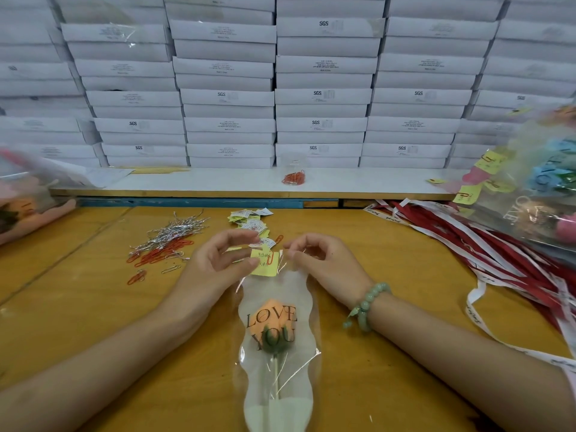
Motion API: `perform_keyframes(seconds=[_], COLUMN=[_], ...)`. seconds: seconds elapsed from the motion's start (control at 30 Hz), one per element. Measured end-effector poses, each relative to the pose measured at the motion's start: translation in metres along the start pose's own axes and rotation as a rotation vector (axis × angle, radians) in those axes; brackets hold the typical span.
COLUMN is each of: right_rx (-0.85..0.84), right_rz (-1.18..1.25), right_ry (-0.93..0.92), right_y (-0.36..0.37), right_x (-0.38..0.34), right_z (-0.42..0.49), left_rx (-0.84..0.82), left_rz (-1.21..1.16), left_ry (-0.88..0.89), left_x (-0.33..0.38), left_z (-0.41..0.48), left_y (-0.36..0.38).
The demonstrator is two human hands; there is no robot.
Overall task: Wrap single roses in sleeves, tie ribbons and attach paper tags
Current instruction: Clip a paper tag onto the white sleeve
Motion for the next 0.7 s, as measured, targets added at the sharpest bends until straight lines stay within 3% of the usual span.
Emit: perform_keyframes(seconds=[0.13,0.4,0.57,0.7], right_rx=[0.108,0.385,0.422,0.409], right_rz=[0.152,0.393,0.421,0.393], right_ry=[0.070,0.185,0.234,0.227], right_y=[-0.010,-0.035,-0.038,-0.036], right_x=[0.007,0.027,0.034,0.033], right_z=[0.005,0.007,0.007,0.009], left_rx=[-0.074,-0.447,-0.489,-0.460], left_rz=[-0.066,-0.152,0.022,0.023], left_ry=[-0.073,-0.123,-0.061,-0.090], left_x=[-0.003,0.000,0.008,0.005], left_z=[-0.003,-0.017,-0.024,-0.023], left_y=[0.004,0.029,0.034,0.033])
Point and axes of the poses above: each hand's wrist, its own z-axis towards the middle knuckle, its own y-axis out of the palm, x = y × z, the point moved 6 cm from there along z, towards the middle knuckle, and after that the axes turned 2 degrees about z, right-handed, at the moved point
